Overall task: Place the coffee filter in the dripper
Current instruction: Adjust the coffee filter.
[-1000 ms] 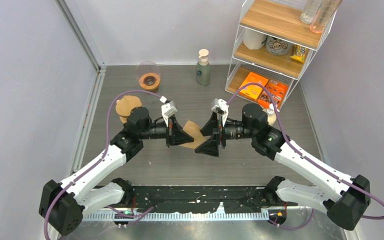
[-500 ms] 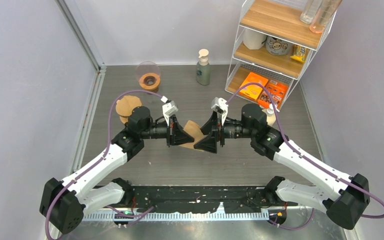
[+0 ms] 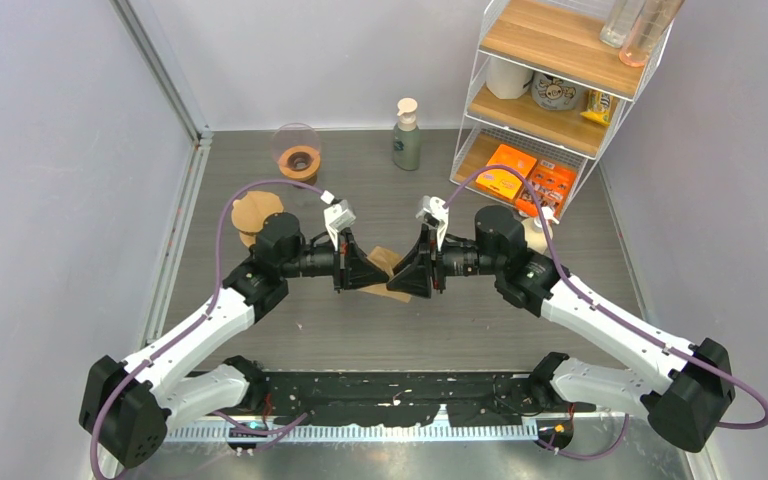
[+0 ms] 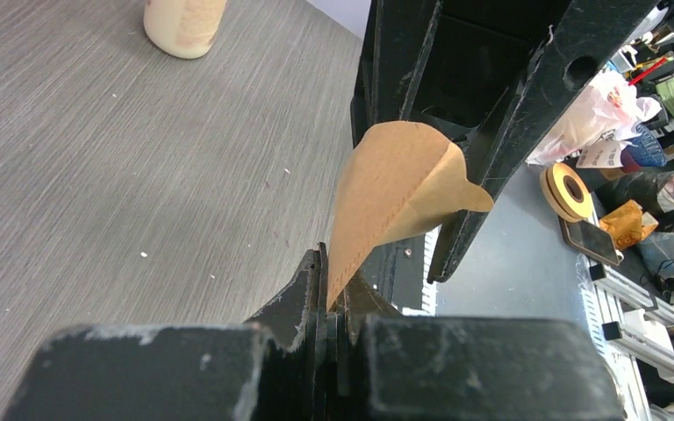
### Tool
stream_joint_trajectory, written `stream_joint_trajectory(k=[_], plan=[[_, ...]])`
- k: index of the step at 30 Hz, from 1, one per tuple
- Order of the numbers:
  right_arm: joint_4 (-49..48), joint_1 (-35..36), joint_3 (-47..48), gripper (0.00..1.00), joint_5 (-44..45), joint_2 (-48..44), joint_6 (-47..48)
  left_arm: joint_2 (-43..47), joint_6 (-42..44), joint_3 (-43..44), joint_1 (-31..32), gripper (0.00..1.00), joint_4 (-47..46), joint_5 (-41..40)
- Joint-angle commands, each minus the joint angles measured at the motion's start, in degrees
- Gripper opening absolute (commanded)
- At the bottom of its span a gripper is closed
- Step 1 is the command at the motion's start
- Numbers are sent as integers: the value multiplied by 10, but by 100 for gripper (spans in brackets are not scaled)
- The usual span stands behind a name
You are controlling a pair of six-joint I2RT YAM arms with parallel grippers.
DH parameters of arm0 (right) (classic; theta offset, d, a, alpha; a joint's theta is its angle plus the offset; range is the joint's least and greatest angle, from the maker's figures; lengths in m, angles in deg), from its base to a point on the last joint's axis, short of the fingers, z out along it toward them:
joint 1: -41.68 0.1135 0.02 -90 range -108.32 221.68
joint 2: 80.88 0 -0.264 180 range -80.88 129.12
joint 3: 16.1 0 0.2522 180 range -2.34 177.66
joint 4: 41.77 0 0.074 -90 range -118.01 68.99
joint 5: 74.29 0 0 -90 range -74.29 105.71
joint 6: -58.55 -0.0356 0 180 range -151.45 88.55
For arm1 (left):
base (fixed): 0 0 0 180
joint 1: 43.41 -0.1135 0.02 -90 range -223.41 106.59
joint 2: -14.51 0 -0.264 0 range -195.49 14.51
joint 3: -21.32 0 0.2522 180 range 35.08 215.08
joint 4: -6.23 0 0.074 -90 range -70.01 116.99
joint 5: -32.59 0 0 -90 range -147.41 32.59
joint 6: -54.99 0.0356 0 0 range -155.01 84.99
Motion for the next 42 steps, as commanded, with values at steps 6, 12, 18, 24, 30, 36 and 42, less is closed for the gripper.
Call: stream_joint_trajectory(k=[6,12,18,24,30,36,42], plan=[[-22,1,12,34,36,-9,9,17,9,8,2,0,-38,24],[-14,1,8,31,71,-19,17,23,15,5,2,0,-29,11],[-7,1,3,20,74,-23,32,23,16,5,2,0,-27,9],[-15,2,-2,6,34,-35,60,23,19,2,2,0,-24,2],[-24,1,-7,5,-3,-39,93,20,33,-2,2,0,-35,45],[-8,2,0,5,-15,-36,130,32,42,-11,2,12,-36,49],[59,1,-2,5,-13,-50,332,54,47,-9,2,76,-6,19]])
